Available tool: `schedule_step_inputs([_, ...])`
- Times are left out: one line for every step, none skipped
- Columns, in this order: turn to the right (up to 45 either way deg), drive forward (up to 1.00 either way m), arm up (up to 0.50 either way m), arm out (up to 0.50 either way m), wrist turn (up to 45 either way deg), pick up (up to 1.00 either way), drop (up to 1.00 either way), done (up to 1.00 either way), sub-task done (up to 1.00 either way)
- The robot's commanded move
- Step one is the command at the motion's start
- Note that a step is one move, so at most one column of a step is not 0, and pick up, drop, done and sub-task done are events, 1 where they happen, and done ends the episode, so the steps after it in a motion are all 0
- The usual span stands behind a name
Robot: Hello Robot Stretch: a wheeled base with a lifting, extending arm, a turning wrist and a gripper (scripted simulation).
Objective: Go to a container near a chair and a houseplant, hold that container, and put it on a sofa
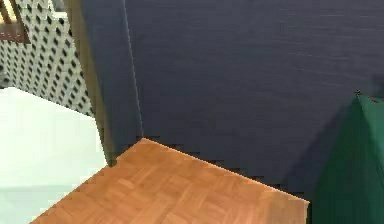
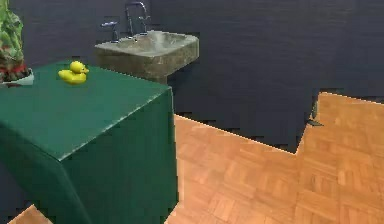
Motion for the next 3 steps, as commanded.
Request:
schedule_step_inputs([45.0, 0.0, 0.0, 0.0, 0.0, 0.0, 0.0, 0.0, 0.0])
schedule_step_inputs([45.0, 0.0, 0.0, 0.0, 0.0, 0.0, 0.0, 0.0, 0.0])
schedule_step_inputs([45.0, 0.0, 0.0, 0.0, 0.0, 0.0, 0.0, 0.0, 0.0])
